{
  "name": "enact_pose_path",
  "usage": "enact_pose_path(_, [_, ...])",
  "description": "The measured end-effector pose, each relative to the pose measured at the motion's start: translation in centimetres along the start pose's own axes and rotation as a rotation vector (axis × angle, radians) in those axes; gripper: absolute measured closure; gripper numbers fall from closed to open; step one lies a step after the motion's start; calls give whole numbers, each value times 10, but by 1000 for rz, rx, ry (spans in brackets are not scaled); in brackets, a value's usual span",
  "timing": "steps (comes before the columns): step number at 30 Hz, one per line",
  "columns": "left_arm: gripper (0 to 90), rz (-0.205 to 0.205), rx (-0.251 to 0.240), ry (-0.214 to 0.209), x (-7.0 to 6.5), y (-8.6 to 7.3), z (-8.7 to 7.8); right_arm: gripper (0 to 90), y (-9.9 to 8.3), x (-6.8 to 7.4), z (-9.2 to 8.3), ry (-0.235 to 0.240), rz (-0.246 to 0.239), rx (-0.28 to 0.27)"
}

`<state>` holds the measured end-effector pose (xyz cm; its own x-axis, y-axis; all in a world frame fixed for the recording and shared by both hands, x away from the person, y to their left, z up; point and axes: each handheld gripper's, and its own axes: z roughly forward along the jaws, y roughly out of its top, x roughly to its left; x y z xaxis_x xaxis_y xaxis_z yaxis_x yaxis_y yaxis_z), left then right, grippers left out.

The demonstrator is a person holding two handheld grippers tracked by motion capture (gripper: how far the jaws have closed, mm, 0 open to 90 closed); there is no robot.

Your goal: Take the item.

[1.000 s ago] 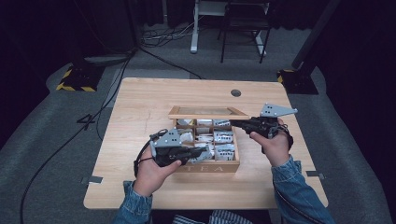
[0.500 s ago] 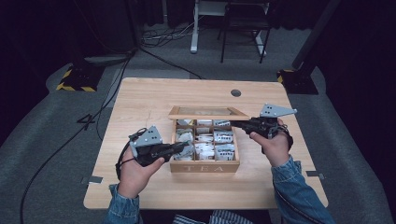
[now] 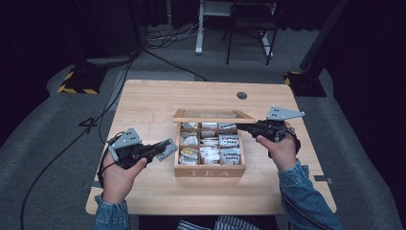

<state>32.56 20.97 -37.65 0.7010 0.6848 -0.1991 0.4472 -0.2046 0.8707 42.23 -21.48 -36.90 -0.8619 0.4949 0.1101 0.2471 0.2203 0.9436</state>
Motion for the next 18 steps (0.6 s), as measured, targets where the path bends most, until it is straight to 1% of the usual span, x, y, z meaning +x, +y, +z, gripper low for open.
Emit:
enact_pose_path(3, [891,-28,8,57,9,-4,-1,900,0,0,0,1,1,0])
enact_pose_path(8, [891,-89,13,105,26,-15,0,900,0,0,0,2,2,0])
enact_pose_path(12, [890,-136,17,120,38,-23,3,900,-1,0,0,3,3,-1])
enact_pose_path(15, [890,-159,22,140,46,-29,5,900,-1,0,0,5,4,-2])
enact_pose_path(18, [890,-183,24,147,53,-34,6,900,-1,0,0,5,4,-2])
